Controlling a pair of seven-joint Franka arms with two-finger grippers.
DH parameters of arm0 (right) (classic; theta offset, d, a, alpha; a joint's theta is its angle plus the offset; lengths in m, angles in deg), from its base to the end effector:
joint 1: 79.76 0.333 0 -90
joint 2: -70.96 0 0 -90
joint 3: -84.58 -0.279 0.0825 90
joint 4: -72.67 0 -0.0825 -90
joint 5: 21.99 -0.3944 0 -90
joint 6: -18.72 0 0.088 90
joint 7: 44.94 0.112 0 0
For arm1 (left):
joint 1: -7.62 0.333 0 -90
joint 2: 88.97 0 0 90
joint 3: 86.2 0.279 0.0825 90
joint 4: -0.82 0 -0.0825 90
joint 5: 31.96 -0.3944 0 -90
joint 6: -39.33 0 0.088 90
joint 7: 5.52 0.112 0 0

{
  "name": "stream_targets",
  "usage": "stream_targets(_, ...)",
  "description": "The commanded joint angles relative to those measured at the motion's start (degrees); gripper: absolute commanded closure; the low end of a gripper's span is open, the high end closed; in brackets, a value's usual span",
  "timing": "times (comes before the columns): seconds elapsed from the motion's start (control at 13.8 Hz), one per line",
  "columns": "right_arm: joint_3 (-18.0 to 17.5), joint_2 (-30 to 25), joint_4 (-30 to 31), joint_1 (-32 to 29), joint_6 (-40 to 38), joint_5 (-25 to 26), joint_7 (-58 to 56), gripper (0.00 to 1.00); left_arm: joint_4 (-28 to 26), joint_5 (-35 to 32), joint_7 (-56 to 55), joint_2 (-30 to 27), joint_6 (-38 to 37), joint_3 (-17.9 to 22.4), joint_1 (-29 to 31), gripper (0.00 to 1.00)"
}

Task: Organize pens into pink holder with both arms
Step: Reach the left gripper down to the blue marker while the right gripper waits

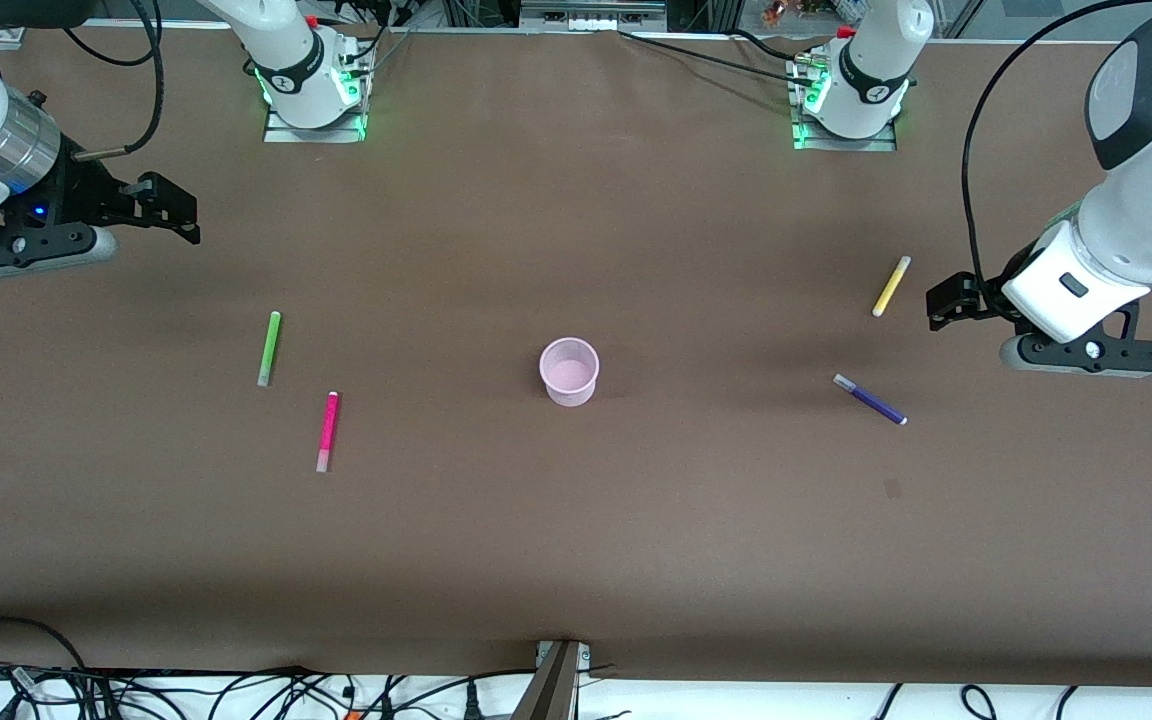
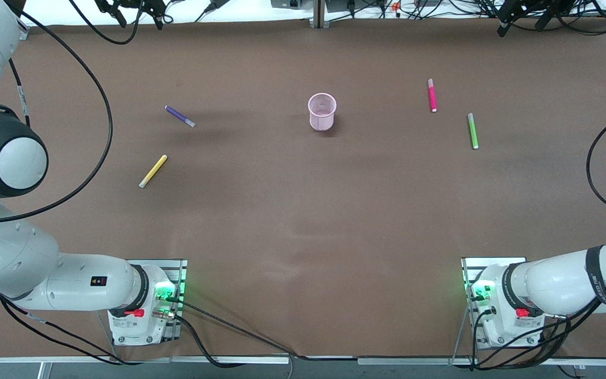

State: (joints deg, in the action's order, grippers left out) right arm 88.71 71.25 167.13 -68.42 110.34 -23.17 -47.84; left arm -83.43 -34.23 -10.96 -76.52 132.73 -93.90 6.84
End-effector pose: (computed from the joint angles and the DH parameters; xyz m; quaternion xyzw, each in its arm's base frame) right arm 0.5608 0.0733 0.5445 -0.9957 -0.0875 0.0277 0.0091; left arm 0.6179 -0.0808 0.5078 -0.9992 0.0271 0.0270 0.0086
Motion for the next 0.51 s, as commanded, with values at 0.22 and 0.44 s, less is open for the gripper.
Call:
stream_targets(0.22,-0.70,-0.47,0.46,-1.06,0.58,0.49,-0.08,0.00,-0.21,-1.43,-0.45,-0.49,0.38,-0.30,0.16,0.00)
stream_targets(0.44,-0.70,-0.47,0.55,-1.06,0.58,0.40,-0.08,0.00,0.05,-1.07,0.42,-0.41,0.46,-0.21,0.95,0.00)
